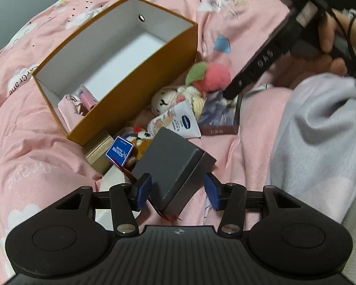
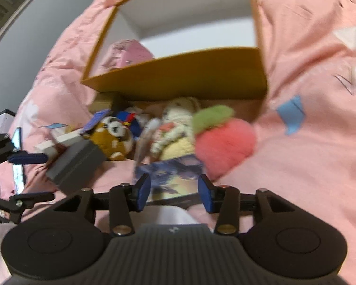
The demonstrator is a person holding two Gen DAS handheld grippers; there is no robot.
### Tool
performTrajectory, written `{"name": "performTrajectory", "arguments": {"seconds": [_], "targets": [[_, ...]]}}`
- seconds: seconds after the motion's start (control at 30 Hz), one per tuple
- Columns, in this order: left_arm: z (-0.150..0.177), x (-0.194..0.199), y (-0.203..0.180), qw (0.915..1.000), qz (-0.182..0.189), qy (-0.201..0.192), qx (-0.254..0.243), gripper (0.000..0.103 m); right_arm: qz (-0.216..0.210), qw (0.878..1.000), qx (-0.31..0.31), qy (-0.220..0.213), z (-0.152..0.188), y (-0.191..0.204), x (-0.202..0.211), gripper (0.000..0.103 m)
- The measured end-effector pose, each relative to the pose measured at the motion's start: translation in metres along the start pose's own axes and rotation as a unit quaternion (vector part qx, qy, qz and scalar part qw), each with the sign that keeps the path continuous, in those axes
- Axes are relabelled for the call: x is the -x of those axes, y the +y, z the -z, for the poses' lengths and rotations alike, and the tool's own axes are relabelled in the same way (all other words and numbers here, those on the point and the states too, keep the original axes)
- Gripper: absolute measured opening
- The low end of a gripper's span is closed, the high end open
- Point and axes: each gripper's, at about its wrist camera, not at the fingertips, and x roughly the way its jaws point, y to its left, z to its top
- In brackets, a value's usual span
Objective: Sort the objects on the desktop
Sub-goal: 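Grasp the dark grey box with the left gripper while the right grasps the red-brown box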
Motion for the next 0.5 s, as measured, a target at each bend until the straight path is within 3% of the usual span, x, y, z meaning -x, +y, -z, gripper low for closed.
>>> {"name": "performTrajectory", "arguments": {"seconds": [0.07,0.27,0.5], "targets": [[-0.001,-0.005,-0.001,1.0,-0.003,0.007,-0.003,0.059,0.006,1.0,-0.002,0.006,-0.001,-0.004,-0.003,0.058],[-0.001,-0.016,-0.005,0.9997,-0.014,0.015,-0.013,0.067,-0.011,0.999,-0.015,0.039,-0.004,-0.017,-0.024,0.061],[-0.003,-0.028,-0.005,0.9997,-0.019,0.013,-0.008,0.074,-0.084,0.991,-0.08,0.072,-0.009,-0.04,-0.053,0.066]]}}
